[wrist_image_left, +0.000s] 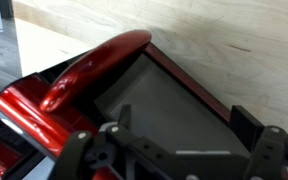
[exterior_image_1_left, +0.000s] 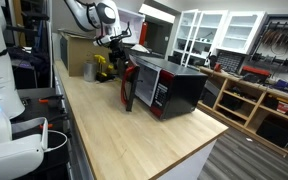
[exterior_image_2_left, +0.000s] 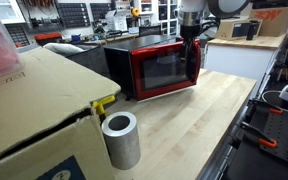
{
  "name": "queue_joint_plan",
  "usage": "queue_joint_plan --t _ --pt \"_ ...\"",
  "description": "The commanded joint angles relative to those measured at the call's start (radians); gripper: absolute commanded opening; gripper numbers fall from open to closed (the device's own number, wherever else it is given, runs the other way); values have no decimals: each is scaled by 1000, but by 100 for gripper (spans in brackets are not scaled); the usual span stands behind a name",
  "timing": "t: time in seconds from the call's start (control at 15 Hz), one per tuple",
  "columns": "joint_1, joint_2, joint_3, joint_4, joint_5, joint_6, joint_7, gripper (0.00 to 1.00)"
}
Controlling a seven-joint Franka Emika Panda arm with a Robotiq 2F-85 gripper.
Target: Close the microwave door
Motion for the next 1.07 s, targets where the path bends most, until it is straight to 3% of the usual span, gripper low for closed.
queue_joint_plan --t 0.0,0.6,0.67,0.8,1.0 --pt "-17 12 -6 -3 -149 38 102 100" --pt "-21 63 -47 -15 -620 26 317 100" --pt "-19 68 -48 -15 -687 20 346 75" --pt "-24 75 -38 -20 -802 14 401 68" --pt "-7 82 -45 -28 -926 7 464 42"
